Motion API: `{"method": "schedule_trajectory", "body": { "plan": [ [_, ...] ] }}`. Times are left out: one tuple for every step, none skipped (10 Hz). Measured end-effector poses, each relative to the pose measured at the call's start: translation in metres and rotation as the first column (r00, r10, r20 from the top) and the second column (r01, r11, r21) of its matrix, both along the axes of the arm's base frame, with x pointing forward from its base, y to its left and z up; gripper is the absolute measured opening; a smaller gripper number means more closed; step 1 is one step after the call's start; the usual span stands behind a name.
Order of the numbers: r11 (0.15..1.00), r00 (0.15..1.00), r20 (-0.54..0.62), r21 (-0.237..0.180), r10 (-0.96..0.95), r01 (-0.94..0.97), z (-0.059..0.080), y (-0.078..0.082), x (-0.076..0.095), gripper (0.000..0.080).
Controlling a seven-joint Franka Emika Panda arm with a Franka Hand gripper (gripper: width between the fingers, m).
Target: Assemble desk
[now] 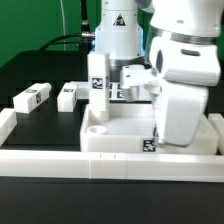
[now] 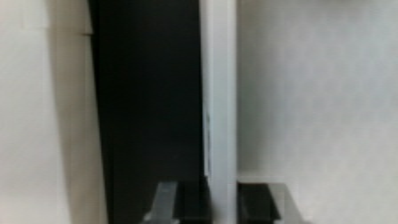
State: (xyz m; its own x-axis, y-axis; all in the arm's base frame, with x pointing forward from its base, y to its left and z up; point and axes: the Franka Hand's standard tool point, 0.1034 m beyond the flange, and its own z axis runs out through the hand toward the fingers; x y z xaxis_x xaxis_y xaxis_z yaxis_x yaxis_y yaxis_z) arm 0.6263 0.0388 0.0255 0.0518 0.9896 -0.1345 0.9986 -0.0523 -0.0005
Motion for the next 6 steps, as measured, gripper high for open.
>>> {"method": "schedule_trajectory", "body": {
  "plan": [
    [1.0, 1.0, -0.002, -0.005, -0.017, 0.017, 0.0, 0.001, 0.006, 0.006],
    [0.999, 0.999, -0.001, -0.012, -0.036, 0.036, 0.0, 0.001, 0.009, 0.006],
    [0.999, 0.999, -0.001, -0.015, -0.04, 0.04, 0.0, 0.001, 0.009, 0.006],
    [0.999, 0.999, -0.004, -0.018, -0.04, 0.04, 0.001, 0.0, 0.01, 0.0065],
    [0.999, 0.999, -0.016, -0.026, -0.04, 0.04, 0.006, -0.001, 0.012, 0.0065],
    [0.999, 0.999, -0.008, -0.026, -0.04, 0.04, 0.01, -0.002, 0.015, 0.0243]
  ]
}}
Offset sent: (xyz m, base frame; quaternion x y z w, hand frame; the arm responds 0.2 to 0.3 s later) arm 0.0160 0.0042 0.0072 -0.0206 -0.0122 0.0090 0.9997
